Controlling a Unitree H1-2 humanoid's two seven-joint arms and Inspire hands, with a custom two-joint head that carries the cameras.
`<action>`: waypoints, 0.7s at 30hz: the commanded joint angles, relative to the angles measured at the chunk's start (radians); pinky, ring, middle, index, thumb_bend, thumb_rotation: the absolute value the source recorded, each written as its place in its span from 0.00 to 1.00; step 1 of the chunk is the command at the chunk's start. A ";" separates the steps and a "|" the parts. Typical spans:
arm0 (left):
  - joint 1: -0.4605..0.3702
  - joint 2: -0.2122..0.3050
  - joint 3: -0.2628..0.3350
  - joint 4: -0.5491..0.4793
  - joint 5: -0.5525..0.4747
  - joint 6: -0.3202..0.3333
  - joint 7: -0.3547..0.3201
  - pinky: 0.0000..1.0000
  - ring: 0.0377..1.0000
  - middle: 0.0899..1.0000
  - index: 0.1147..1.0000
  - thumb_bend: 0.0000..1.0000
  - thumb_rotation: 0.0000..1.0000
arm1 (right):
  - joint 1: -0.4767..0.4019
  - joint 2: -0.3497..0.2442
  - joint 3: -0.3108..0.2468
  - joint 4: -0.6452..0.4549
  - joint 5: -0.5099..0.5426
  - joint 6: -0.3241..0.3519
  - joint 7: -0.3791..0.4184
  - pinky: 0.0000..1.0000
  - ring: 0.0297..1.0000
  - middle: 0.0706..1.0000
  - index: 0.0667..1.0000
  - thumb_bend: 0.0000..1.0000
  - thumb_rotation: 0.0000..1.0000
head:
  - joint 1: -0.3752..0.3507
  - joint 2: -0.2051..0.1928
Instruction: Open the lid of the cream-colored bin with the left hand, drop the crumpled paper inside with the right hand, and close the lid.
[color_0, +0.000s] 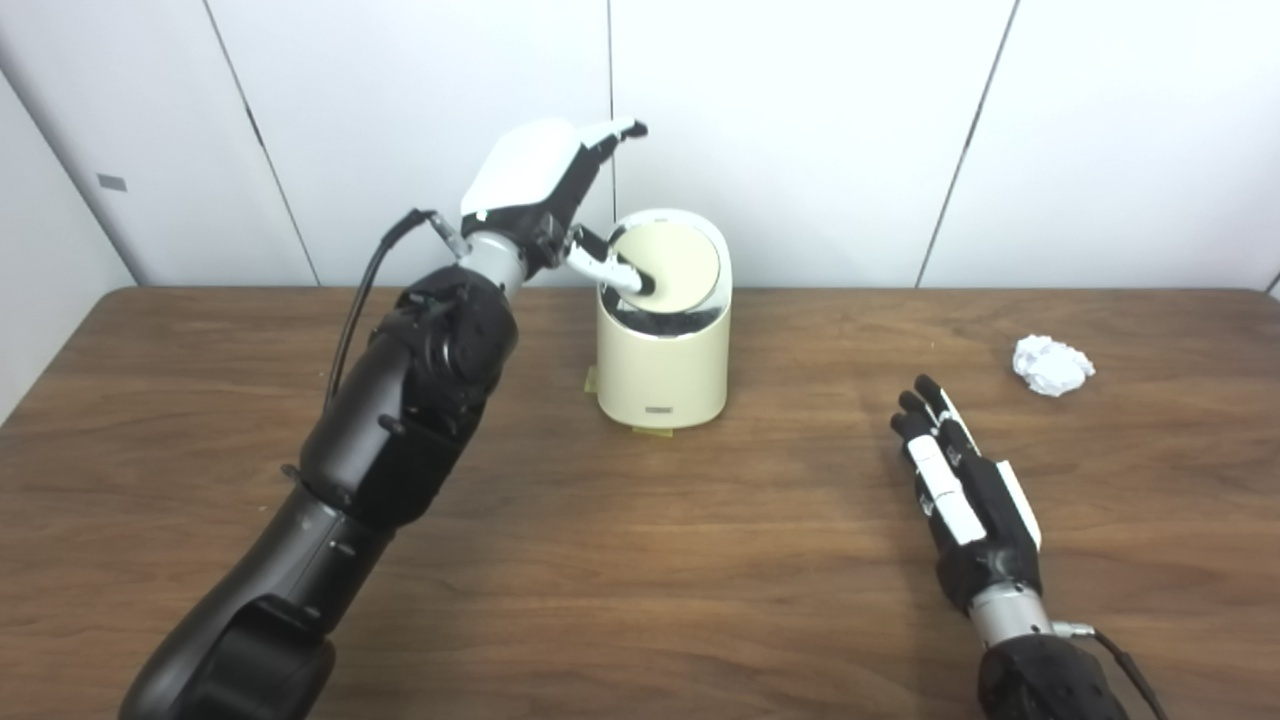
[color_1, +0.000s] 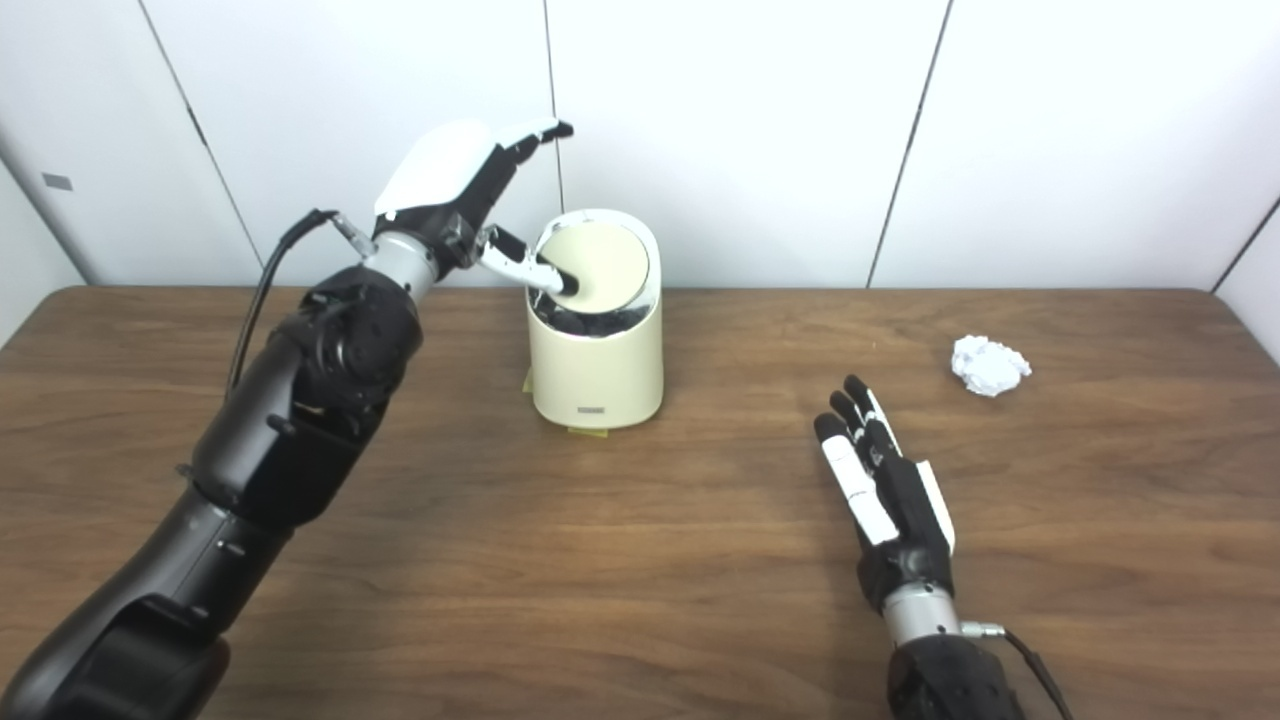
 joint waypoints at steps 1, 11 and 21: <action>-0.081 0.013 -0.008 -0.007 0.058 -0.045 0.042 0.83 0.88 0.90 0.92 0.96 0.15 | -0.033 0.007 0.004 -0.026 0.002 -0.039 0.003 1.00 0.94 0.94 0.97 0.52 0.65 | 0.001 0.001; -0.109 0.013 -0.030 0.076 0.172 -0.146 0.121 0.86 0.89 0.88 0.92 0.95 0.13 | -0.042 0.025 0.016 -0.029 -0.020 -0.033 -0.009 1.00 0.94 0.94 0.97 0.51 0.65 | -0.011 -0.010; -0.124 -0.019 -0.014 0.109 0.174 -0.180 0.145 0.84 0.89 0.88 0.93 0.94 0.14 | -0.045 0.031 0.019 -0.029 -0.039 -0.040 -0.021 1.00 0.94 0.94 0.97 0.53 0.65 | -0.019 -0.017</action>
